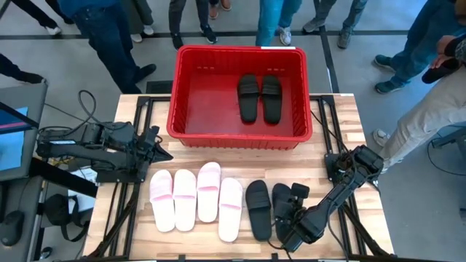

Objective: Pick and place slides into bin
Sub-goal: Put the black slide into the red container

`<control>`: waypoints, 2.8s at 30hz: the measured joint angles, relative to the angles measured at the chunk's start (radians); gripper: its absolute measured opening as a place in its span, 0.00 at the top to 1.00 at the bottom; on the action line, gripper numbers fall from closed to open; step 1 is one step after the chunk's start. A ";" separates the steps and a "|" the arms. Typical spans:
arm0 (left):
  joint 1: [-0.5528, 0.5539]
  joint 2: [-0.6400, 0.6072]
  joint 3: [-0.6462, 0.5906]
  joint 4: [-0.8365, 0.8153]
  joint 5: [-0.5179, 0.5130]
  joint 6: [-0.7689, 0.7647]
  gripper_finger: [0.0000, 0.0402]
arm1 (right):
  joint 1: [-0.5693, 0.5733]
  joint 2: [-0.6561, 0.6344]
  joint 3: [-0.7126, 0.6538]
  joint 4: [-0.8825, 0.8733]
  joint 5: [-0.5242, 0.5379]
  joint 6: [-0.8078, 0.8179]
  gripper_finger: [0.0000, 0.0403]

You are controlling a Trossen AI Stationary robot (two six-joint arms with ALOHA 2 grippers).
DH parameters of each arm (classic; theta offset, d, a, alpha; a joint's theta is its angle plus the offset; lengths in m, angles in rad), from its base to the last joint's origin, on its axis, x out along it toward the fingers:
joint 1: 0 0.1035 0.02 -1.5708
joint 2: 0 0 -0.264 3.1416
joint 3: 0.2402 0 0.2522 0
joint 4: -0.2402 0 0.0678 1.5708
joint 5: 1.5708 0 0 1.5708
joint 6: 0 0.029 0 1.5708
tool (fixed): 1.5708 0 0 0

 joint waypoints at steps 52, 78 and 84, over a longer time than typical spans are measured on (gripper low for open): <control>0.000 0.000 0.000 0.023 -0.025 0.042 1.00 | -0.120 -0.021 0.551 -0.286 0.174 -0.221 1.00; 0.000 0.000 0.000 0.021 -0.040 0.042 1.00 | -0.294 -0.021 0.840 -0.285 0.325 -0.577 1.00; 0.000 0.000 0.000 0.020 -0.040 0.042 1.00 | -0.348 -0.054 0.864 -0.285 0.356 -0.671 1.00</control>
